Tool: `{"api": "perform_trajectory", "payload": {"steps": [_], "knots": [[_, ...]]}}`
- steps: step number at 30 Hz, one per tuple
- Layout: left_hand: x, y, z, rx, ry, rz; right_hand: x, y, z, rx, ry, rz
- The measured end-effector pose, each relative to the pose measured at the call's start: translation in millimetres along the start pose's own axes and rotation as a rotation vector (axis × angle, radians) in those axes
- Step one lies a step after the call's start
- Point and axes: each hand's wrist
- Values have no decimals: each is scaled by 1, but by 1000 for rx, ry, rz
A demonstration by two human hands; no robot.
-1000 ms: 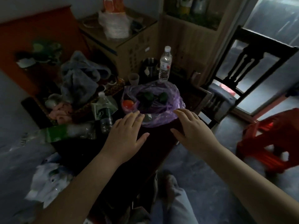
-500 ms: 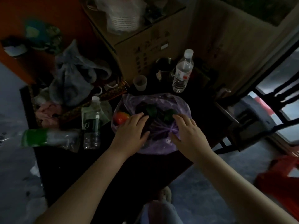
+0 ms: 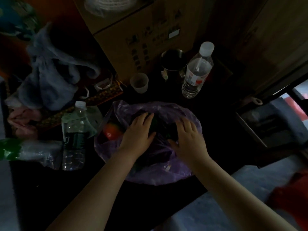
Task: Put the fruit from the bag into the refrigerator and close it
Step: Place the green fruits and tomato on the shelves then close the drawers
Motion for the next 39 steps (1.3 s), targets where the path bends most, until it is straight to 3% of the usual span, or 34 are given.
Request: {"api": "perform_trajectory", "payload": {"steps": [23,31,39], "knots": [[6,1,10,-57,-41,-31,6,8,19,-9,-28,18],[-28,10,-18,-169,25,9,-23,-4,-2,-8,129,-16],[-89,16,-49,-209,21,187,-108,-38,-31,165,220,35]]}}
Point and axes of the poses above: each hand's wrist, its own x-axis towards the middle knuckle, its own z-axis out of the palm, y = z × x, and after that the axes turned 5 degrees about z, right-handed
